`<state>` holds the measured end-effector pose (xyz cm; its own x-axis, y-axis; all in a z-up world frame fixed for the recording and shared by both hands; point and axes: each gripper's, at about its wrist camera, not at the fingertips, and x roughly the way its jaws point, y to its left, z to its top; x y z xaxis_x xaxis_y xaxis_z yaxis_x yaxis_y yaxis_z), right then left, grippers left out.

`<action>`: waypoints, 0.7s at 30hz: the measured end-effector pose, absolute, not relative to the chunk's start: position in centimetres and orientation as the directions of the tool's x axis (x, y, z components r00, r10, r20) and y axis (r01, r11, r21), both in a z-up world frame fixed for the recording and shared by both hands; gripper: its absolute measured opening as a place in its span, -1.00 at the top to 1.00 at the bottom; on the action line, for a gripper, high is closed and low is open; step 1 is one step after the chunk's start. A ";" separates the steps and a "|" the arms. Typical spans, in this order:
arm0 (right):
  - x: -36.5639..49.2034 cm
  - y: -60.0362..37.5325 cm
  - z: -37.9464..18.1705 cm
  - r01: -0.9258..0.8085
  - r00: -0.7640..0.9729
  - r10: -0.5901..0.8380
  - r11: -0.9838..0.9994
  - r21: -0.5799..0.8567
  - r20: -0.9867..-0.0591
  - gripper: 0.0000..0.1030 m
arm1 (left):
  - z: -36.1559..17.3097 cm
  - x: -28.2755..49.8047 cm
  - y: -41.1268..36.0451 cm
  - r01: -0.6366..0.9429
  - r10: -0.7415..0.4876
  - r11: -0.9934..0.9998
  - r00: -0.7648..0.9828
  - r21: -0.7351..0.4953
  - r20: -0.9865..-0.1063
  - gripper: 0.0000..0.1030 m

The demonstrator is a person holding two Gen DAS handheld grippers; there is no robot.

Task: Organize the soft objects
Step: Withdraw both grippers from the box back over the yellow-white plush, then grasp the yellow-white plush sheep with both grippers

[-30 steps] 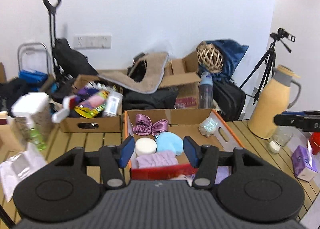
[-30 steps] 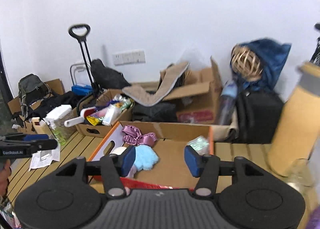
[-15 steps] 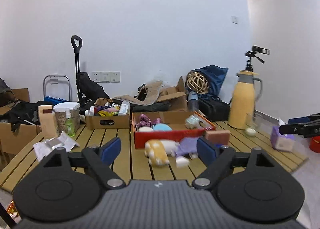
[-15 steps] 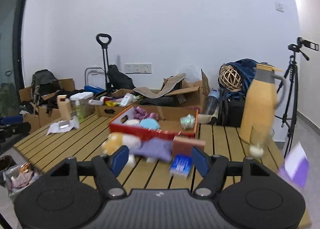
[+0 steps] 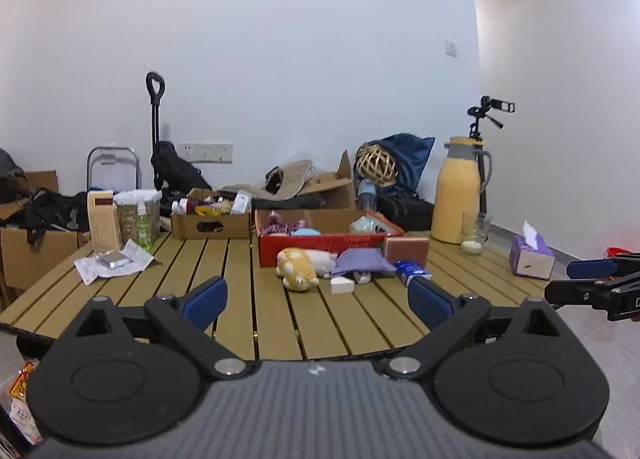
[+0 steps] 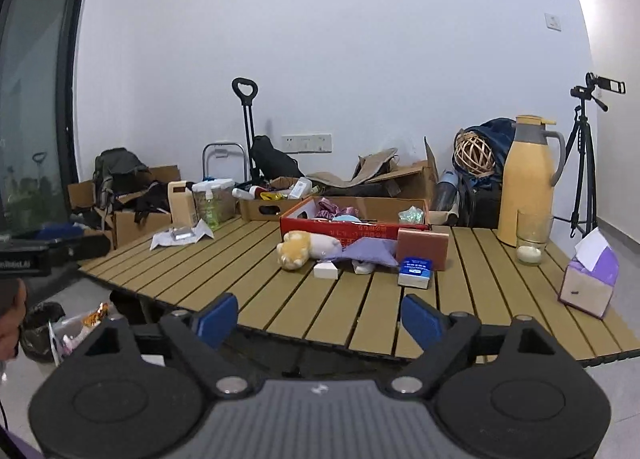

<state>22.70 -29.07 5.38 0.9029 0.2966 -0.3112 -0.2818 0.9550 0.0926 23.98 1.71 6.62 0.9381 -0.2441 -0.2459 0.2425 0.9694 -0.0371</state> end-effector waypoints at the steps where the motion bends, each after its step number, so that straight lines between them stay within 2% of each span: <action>1: 23.2 -29.0 5.0 -0.276 0.902 0.293 0.956 0.098 -0.317 -0.70 | 6.3 24.5 1.7 0.238 -0.240 0.970 0.935 -0.039 -0.259 -0.92; 10: 32.3 -28.0 1.3 -0.232 0.867 0.261 0.965 0.120 -0.424 -0.68 | 1.7 34.0 -0.2 0.207 -0.218 0.976 0.883 -0.071 -0.416 -0.92; 18: 42.5 -26.8 0.6 -0.242 0.845 0.273 0.962 0.126 -0.460 -0.58 | -0.1 46.8 -2.1 0.185 -0.218 0.976 0.860 -0.116 -0.462 -0.91; 21: 46.2 -26.5 0.6 -0.243 0.843 0.275 0.961 0.129 -0.462 -0.58 | -1.1 52.1 -3.0 0.171 -0.200 0.980 0.850 -0.103 -0.487 -0.83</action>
<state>46.16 -26.53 0.63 0.8432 0.2749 -0.4619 -0.2430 0.9615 0.1286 52.12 -3.05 -1.14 0.8501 -0.1999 -0.4873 0.1712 0.9798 -0.1033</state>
